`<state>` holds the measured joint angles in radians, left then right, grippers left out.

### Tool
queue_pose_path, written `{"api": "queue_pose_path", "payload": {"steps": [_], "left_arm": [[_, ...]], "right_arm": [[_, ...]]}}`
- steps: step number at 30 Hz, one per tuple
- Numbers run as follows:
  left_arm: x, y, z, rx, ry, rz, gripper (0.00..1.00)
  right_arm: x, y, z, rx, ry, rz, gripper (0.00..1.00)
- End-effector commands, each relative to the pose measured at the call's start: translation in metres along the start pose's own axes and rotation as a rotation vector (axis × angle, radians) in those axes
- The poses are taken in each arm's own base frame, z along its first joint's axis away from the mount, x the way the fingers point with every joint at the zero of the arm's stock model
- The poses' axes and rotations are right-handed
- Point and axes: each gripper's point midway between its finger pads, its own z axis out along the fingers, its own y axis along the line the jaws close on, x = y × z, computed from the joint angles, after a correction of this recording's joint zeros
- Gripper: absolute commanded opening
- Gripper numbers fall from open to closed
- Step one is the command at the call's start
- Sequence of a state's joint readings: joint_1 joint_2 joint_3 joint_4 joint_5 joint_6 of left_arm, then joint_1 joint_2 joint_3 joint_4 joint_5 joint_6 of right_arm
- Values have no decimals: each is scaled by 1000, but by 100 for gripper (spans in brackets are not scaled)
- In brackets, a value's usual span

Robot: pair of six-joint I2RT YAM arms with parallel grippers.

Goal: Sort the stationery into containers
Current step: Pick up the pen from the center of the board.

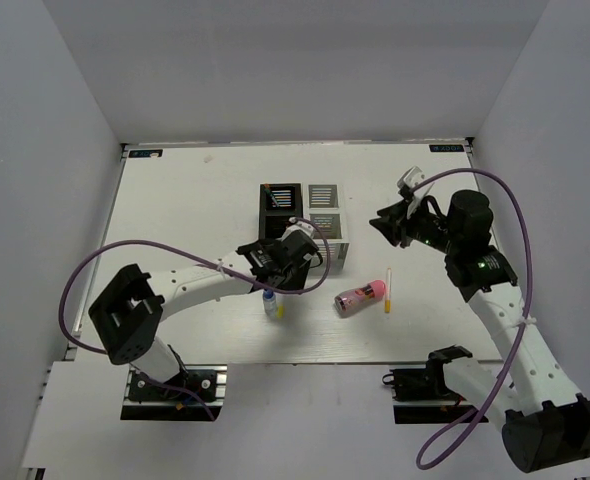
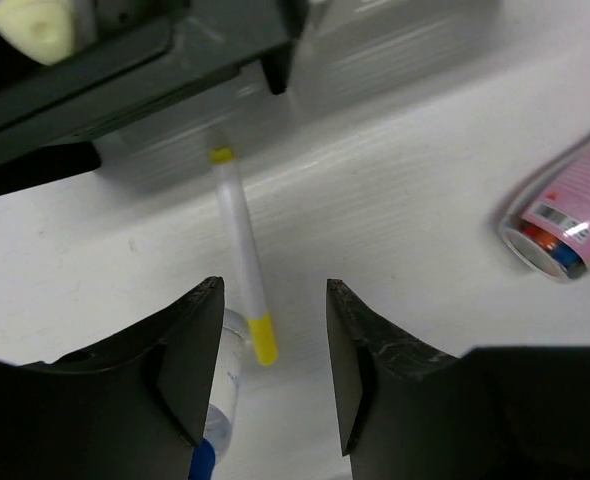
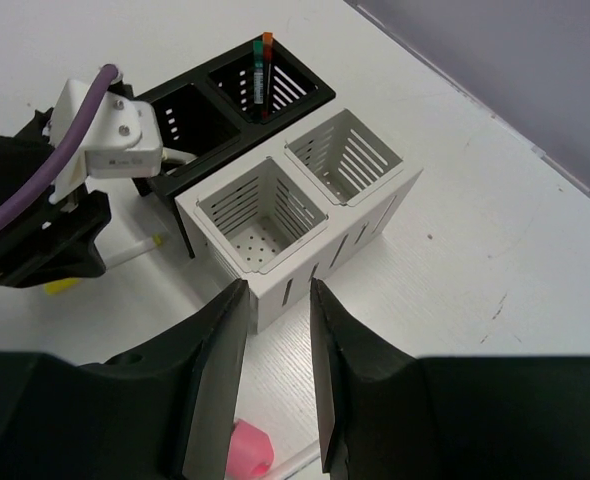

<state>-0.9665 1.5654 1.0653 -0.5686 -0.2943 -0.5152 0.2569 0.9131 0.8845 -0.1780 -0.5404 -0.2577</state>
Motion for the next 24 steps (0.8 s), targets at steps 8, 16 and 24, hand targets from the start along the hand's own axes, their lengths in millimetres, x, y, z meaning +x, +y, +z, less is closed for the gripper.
{"api": "queue_pose_path", "payload": {"steps": [8,16,24], "left_arm": [[-1,9,20,-116,-16,-33,55],[14,10,41,-143,27,-24,52],[21,15,40,-150,19,-42,49]], "right_arm": [[5,10,-9,-43,-31,8,38],[7,16,-16,-56,-50,3,38],[10,15,-18,-62,-53,8,38]]}}
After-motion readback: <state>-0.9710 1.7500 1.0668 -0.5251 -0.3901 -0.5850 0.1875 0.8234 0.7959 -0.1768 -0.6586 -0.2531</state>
